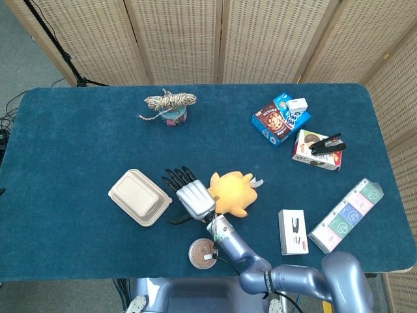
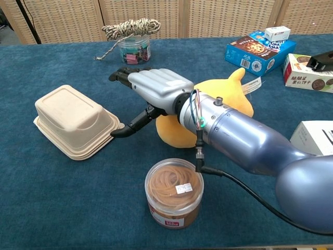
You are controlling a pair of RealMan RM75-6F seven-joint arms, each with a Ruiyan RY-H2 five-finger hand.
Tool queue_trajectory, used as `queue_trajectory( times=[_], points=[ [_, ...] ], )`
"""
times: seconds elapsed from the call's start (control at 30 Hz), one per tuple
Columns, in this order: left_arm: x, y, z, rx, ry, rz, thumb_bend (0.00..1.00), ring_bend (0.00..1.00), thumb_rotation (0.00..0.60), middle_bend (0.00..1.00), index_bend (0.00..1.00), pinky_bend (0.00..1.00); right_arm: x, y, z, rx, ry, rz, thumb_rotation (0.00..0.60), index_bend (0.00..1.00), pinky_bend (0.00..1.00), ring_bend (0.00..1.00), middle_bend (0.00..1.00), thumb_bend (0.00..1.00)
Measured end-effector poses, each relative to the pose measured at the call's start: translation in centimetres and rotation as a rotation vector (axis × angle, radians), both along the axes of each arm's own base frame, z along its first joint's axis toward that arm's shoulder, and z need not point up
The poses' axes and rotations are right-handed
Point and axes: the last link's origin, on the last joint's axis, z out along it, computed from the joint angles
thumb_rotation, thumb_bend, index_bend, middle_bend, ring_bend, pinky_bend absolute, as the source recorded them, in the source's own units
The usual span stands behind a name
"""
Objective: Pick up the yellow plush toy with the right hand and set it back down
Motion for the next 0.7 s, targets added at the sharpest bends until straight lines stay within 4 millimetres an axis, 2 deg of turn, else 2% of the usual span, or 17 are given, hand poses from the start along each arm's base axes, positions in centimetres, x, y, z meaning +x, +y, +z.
queue_trajectory(
  times=[0.13, 0.33, 0.7],
  points=[
    [-0.1, 0.0, 0.1, -0.001, -0.002, 0.001, 0.0, 0.0, 0.6, 0.0, 0.0, 0.0, -0.8, -0.4, -0.1, -0.003, 0.004, -0.02, 0.285, 0.0, 0.0, 0.0, 0.0, 0.0],
    [0.0, 0.1, 0.0, -0.002, 0.001, 0.001, 0.0, 0.0, 0.6, 0.0, 0.0, 0.0, -2.5, -1.2, 0.7, 0.006, -0.013, -0.076, 0.285, 0.0, 0.0, 0.0, 0.0, 0.0],
    [0.4, 0.2, -0.6, -0.015, 0.02, 0.0, 0.0, 0.0, 0.6, 0.0, 0.0, 0.0, -5.9, -3.3, 3.5, 0.112, -0.1, -0.284, 0.286, 0.0, 0.0, 0.0, 0.0, 0.0]
  ],
)
